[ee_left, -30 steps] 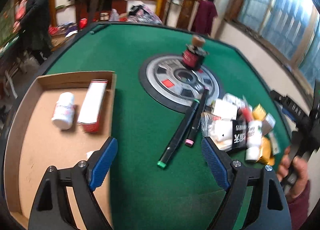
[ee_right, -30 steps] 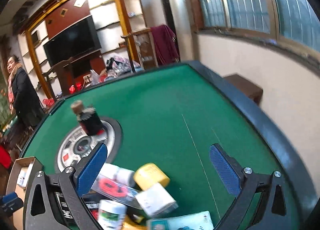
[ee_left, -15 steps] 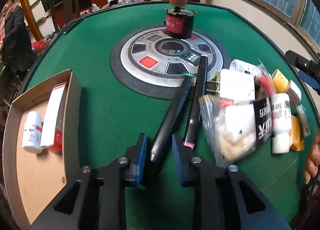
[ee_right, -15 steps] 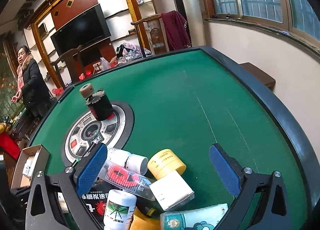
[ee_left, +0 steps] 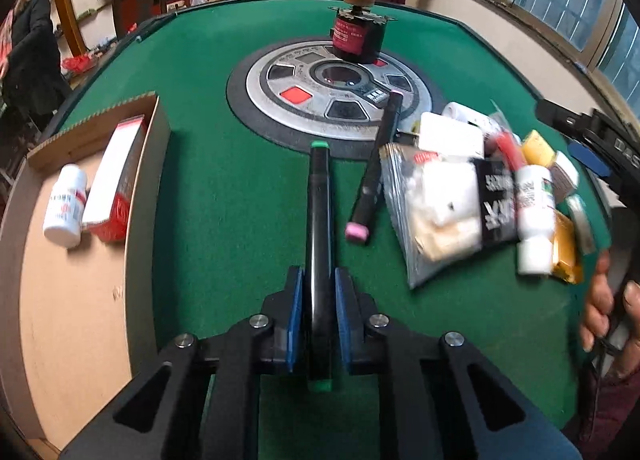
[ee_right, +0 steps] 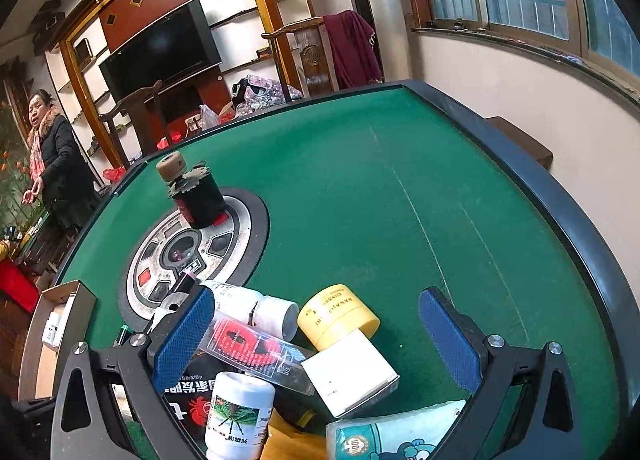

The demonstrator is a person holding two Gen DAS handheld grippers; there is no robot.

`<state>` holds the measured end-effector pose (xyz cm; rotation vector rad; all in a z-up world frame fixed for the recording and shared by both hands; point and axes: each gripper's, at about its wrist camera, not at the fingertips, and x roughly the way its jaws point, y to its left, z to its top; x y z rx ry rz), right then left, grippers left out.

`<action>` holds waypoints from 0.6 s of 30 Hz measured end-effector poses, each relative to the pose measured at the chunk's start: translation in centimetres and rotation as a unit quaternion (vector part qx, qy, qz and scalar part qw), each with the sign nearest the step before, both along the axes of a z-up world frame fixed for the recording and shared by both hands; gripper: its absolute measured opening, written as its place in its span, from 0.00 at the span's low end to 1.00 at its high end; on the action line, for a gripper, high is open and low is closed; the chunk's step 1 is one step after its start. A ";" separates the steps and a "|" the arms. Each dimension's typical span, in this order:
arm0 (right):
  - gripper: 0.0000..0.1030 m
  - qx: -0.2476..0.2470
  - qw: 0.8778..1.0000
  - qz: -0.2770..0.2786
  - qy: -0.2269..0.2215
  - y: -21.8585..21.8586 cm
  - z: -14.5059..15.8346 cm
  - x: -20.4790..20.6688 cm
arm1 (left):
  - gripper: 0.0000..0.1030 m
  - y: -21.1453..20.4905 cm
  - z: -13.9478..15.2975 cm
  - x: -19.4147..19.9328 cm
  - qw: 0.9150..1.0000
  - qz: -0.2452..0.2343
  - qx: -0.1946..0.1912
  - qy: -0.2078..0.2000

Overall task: Organize objects
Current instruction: 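Grasp a black marker with the left gripper and lift it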

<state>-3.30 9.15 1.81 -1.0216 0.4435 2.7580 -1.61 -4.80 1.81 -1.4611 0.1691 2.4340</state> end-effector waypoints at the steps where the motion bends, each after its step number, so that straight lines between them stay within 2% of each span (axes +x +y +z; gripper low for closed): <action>1: 1.00 0.002 1.000 0.001 0.000 -0.1 0.0 0.0 | 0.20 0.3 0.0 -0.3 1.000 0.000 -0.004 0.003; 6: 1.00 0.012 1.000 0.000 0.006 -0.2 0.2 0.2 | 0.24 2.3 -0.3 -0.6 0.996 -0.015 -0.056 0.064; 7: 1.00 0.013 1.000 -0.001 0.005 -0.2 0.2 0.2 | 0.17 2.3 -0.3 -0.4 0.996 -0.019 -0.056 0.069; 8: 1.00 0.014 1.000 -0.001 0.004 -0.2 0.1 0.1 | 0.14 2.3 -0.3 -0.3 0.996 -0.021 -0.048 0.067; 12: 1.00 0.015 1.000 -0.004 0.001 0.0 0.0 0.0 | 0.14 0.6 0.8 0.7 0.998 -0.007 0.017 0.057; 18: 1.00 0.032 0.999 -0.013 0.004 0.0 0.0 0.1 | 0.14 -2.9 5.8 4.8 0.989 0.004 0.093 0.115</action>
